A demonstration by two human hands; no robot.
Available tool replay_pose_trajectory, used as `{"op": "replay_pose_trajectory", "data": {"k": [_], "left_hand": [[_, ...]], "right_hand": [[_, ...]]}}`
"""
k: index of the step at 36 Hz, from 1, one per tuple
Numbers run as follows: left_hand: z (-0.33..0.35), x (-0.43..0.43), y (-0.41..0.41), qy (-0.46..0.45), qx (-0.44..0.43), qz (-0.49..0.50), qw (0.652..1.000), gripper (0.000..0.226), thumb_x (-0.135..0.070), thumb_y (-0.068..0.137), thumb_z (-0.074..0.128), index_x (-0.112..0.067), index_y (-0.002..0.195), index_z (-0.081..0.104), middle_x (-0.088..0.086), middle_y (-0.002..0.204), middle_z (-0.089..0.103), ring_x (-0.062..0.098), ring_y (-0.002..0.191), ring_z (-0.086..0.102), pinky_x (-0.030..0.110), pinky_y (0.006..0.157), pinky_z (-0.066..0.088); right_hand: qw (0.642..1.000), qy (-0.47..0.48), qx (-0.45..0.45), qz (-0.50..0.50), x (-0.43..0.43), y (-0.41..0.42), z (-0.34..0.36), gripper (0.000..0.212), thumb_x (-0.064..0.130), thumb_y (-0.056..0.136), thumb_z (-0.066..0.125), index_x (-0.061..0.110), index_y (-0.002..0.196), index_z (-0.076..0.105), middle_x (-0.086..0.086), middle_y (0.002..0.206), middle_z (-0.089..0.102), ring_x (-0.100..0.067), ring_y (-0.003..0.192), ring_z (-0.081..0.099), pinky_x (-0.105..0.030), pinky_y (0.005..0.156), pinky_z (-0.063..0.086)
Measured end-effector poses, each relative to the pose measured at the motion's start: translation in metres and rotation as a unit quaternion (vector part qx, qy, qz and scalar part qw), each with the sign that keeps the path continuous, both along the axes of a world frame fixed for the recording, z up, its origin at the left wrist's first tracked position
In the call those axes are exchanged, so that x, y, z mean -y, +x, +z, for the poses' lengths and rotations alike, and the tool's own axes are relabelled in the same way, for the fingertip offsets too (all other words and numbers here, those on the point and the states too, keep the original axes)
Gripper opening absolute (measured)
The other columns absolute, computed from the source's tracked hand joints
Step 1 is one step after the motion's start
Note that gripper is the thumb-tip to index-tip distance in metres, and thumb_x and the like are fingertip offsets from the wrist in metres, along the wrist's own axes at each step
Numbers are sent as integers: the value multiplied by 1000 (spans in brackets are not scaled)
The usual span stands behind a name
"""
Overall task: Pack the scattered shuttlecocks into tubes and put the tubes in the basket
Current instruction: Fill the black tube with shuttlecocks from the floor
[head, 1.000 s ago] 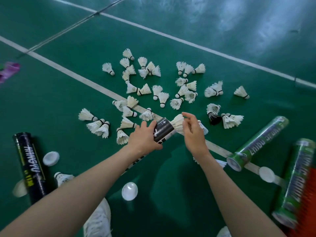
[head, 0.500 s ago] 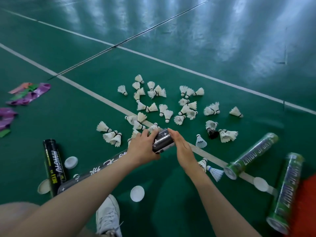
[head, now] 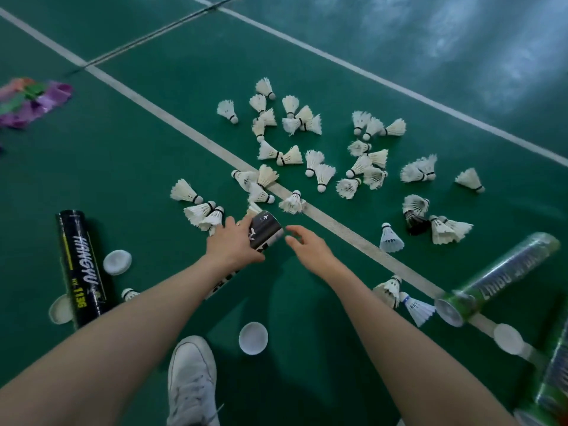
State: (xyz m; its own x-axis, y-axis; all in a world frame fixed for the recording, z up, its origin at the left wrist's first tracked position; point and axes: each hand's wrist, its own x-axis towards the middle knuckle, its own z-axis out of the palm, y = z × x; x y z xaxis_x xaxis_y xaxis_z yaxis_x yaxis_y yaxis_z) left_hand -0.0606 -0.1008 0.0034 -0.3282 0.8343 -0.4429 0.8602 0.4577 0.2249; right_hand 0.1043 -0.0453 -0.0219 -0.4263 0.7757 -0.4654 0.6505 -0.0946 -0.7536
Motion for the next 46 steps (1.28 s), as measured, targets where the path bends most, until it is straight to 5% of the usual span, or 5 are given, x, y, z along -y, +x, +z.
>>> {"op": "replay_pose_trajectory", "data": {"k": [5,10,16,31,46], "left_hand": [[-38,-17,-24,-29,18,33,999,88,-48,70,74,-27,142,27,12,131,39,34,125,36,48,98,43],[-61,-27,-48,-36,17,81,996,82,-52,69,74,-26,135,33,13,127,41,35,120,40,49,94,40],[-76,-33,-70,-39,15,115,993,88,-55,66,75,-28,138,31,13,131,40,36,120,40,50,95,39],[-69,-41,-48,-63,37,64,995,88,-53,69,73,-28,140,28,12,129,41,34,121,41,47,92,45],[7,6,26,11,36,-56,998,97,-52,68,72,-29,147,21,9,128,40,31,115,44,45,92,46]], "right_hand": [[998,-10,34,57,-32,-36,-38,45,14,99,44,25,142,42,-2,148,39,-19,123,47,-24,85,43],[996,15,44,80,-69,-78,-69,57,-2,95,33,28,143,39,-11,133,50,-12,64,47,-23,50,39],[947,148,127,255,-94,-113,-87,81,-18,82,35,28,149,26,-3,159,9,-28,144,13,-43,106,37],[897,270,190,294,-90,-55,-111,23,-8,89,46,7,106,51,-5,140,39,-27,116,39,-36,84,43],[928,120,-177,-304,-24,45,19,2,18,95,56,17,93,57,7,90,59,-9,87,56,-15,79,45]]}}
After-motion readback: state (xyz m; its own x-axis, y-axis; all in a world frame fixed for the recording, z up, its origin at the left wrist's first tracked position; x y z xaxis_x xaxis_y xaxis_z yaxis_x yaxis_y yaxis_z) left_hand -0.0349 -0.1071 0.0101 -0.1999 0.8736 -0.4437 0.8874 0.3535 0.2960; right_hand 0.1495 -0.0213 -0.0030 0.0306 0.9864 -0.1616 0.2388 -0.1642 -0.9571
